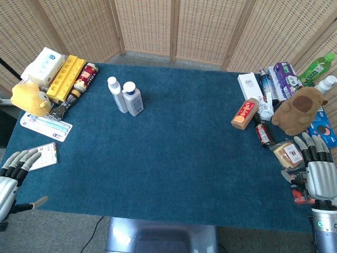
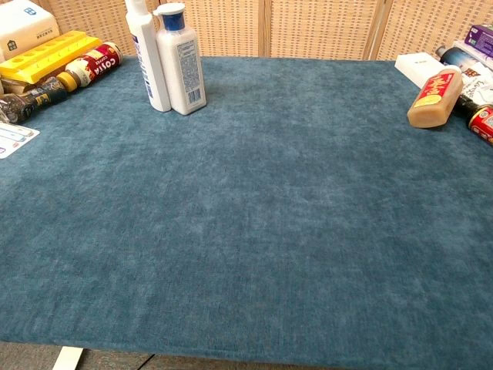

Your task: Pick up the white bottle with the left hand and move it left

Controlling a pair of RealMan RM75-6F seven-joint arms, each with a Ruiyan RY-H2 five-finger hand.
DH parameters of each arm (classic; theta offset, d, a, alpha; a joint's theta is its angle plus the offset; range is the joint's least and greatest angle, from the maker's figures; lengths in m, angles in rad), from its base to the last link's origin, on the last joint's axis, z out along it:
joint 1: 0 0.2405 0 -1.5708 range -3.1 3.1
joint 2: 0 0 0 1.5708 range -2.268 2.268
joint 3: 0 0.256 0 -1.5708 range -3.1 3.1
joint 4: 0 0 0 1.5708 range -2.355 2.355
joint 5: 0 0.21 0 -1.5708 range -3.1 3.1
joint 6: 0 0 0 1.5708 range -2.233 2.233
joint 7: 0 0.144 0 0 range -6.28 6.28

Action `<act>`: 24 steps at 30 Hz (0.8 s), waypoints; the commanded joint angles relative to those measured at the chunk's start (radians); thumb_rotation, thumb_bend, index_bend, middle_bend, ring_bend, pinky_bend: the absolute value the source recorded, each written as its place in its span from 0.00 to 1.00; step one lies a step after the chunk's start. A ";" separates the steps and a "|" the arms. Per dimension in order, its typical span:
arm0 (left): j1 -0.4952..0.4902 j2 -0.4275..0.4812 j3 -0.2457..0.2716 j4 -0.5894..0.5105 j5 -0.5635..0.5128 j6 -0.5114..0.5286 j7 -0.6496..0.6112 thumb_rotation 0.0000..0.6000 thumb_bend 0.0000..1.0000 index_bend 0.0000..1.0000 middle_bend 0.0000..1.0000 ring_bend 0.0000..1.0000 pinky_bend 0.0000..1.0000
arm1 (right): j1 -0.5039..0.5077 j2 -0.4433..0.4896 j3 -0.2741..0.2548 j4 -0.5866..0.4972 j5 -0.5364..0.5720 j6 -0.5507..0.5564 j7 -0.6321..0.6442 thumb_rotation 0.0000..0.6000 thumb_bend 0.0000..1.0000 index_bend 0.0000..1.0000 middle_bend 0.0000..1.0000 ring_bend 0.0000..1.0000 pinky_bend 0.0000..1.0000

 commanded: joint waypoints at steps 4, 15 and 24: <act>-0.006 -0.004 -0.004 0.009 -0.018 -0.014 -0.010 1.00 0.00 0.03 0.00 0.00 0.00 | -0.001 0.001 -0.001 -0.006 0.000 -0.002 0.002 1.00 0.00 0.13 0.03 0.00 0.01; -0.122 -0.111 -0.107 0.133 -0.191 -0.163 -0.136 1.00 0.00 0.04 0.00 0.00 0.00 | -0.005 0.017 0.003 -0.034 0.006 -0.007 0.037 1.00 0.00 0.12 0.03 0.00 0.01; -0.303 -0.266 -0.244 0.310 -0.365 -0.365 -0.197 1.00 0.00 0.05 0.00 0.00 0.00 | -0.005 0.025 0.002 -0.053 0.004 -0.015 0.050 1.00 0.00 0.12 0.03 0.00 0.00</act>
